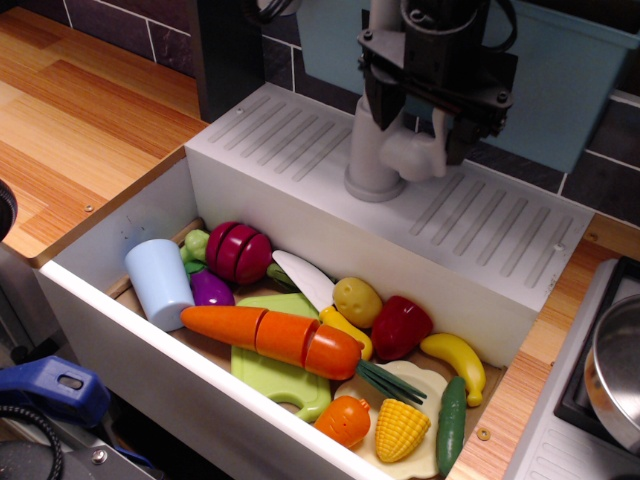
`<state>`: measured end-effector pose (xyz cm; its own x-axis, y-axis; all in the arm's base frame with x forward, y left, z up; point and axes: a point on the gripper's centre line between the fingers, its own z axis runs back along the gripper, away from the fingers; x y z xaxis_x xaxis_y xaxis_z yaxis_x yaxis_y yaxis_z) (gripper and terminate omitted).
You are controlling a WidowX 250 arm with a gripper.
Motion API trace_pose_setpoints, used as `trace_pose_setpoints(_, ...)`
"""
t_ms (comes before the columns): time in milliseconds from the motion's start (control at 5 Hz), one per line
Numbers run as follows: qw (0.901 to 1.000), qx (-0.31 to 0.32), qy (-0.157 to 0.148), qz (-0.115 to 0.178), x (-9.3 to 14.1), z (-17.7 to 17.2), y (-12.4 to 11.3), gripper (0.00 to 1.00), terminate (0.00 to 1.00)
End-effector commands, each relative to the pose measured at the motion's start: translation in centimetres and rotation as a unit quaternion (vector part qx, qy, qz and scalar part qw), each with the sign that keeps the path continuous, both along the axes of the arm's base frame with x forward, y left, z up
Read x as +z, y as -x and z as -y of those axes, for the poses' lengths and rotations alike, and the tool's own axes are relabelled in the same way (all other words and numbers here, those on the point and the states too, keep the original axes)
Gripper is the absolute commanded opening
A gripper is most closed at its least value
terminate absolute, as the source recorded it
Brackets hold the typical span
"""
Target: Turn lever vertical to front
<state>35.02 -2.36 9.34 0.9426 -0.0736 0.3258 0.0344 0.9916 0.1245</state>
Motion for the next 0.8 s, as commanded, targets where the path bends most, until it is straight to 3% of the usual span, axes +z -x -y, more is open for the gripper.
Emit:
trace_pose_setpoints(0,0.9994,-0.014,-0.009,0.03,2.28,0.15,-1.82,1.0,0.0)
trace_pose_setpoints(200,0.9994,-0.007,-0.005,0.033,2.23,0.1,-2.05,1.0,0.0)
trace_pose_setpoints(400,0.9993,0.002,0.005,0.038,1.85,0.51,-2.17,0.0,0.0)
trace_pose_setpoints(600,0.9992,0.003,0.02,0.034,1.54,0.68,-2.44,0.0,0.0)
